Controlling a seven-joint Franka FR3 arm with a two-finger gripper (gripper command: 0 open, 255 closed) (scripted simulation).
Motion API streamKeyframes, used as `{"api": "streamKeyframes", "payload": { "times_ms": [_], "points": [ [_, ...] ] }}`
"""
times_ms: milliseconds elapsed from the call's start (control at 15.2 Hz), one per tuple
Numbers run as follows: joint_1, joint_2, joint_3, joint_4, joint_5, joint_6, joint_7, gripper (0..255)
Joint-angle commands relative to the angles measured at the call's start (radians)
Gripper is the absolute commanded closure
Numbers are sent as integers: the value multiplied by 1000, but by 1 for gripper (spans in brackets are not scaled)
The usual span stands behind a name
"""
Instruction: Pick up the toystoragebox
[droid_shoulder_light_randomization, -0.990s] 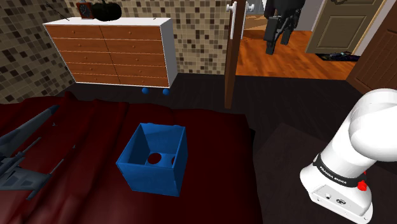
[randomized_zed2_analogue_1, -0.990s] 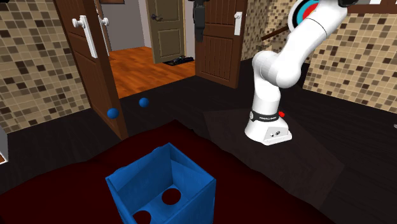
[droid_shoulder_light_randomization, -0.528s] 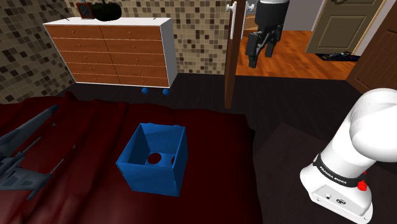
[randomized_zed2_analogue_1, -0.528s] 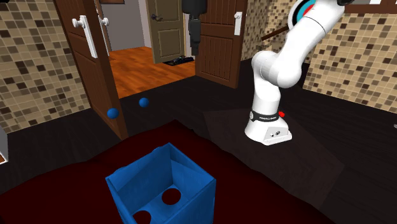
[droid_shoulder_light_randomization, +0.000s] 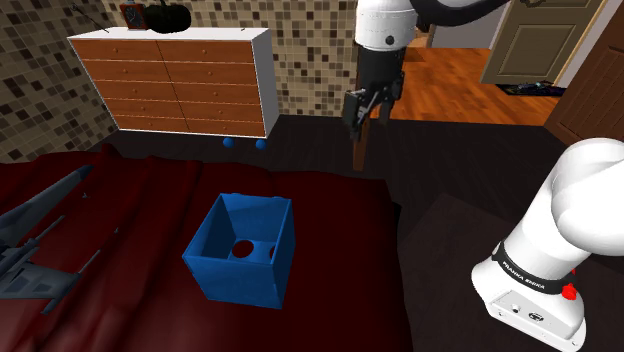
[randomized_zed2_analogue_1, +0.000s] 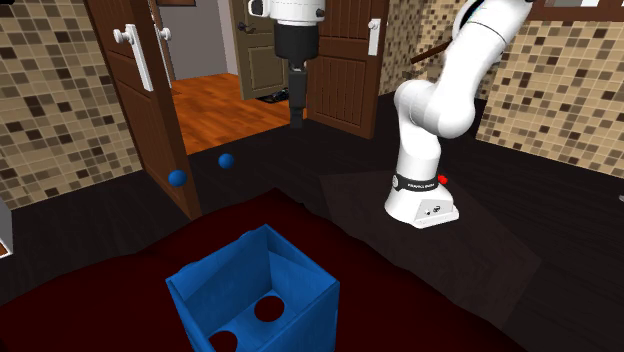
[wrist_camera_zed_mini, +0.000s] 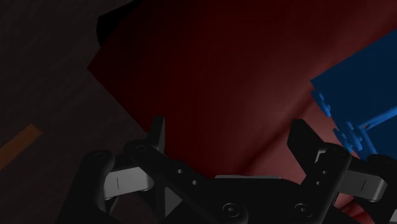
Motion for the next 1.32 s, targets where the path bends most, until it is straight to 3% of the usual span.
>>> {"api": "streamKeyframes", "payload": {
  "times_ms": [0, 462, 924, 1254],
  "points": [
    [5, 50, 34, 10, 8, 50, 37, 0],
    [15, 247, 161, 73, -4, 206, 186, 0],
    [20, 492, 275, 200, -116, 325, 374, 0],
    [22, 524, 279, 172, -139, 379, 395, 0]
  ]
}}
